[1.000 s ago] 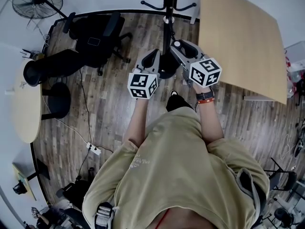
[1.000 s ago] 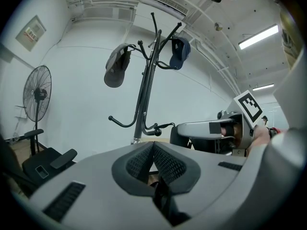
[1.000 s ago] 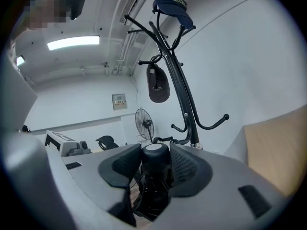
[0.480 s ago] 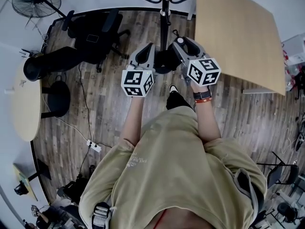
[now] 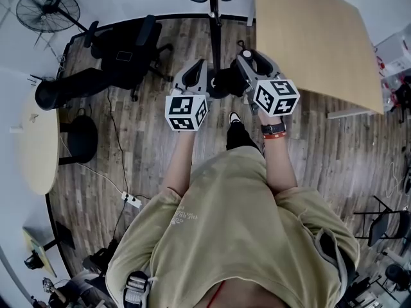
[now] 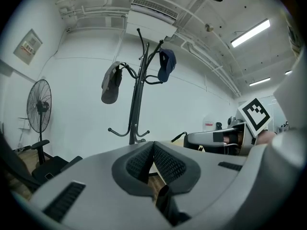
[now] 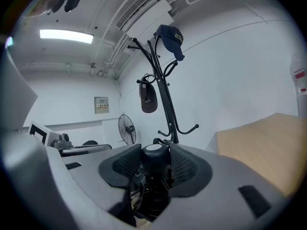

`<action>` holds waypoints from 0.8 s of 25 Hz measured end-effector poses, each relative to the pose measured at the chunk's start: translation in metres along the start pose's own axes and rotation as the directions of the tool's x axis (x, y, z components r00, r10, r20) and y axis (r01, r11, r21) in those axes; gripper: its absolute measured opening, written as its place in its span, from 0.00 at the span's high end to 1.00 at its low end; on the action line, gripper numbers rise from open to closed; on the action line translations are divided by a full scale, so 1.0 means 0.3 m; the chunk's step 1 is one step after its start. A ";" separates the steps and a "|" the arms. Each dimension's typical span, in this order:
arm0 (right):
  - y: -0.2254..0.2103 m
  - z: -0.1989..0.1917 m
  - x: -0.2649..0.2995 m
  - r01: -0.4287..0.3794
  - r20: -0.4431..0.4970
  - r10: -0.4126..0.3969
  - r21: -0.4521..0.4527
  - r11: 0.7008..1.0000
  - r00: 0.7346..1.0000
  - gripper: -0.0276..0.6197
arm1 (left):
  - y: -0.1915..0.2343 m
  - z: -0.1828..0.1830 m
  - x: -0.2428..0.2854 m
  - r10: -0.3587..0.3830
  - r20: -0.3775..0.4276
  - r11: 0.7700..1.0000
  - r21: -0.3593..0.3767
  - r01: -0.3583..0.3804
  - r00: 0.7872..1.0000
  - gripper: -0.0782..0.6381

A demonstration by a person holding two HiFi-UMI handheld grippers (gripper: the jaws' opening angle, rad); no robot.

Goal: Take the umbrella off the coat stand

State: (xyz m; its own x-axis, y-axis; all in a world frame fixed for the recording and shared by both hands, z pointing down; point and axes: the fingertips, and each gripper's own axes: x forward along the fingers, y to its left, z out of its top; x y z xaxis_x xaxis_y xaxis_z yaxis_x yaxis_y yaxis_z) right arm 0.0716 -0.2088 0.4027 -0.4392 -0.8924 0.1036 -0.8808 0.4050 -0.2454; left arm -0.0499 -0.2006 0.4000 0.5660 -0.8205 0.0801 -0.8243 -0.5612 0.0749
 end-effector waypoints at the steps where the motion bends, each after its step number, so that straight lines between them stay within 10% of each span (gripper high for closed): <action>1: 0.004 -0.003 -0.016 0.008 0.001 -0.008 0.001 1.000 1.000 0.65 | -0.008 0.000 -0.014 -0.001 0.001 1.000 0.003 0.001 1.000 0.86; 20: 0.008 -0.079 -0.179 0.180 0.021 -0.179 -0.010 0.984 0.984 0.65 | -0.052 -0.030 -0.160 0.005 -0.014 0.999 0.050 -0.005 1.000 0.86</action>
State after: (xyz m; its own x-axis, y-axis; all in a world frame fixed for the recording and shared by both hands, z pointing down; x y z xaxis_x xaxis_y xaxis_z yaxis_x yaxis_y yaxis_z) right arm 0.0889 -0.1553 0.4195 -0.2703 -0.9545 0.1258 -0.9471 0.2401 -0.2131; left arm -0.0639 -0.1514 0.4038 0.5617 -0.8220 0.0941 -0.8267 -0.5621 0.0243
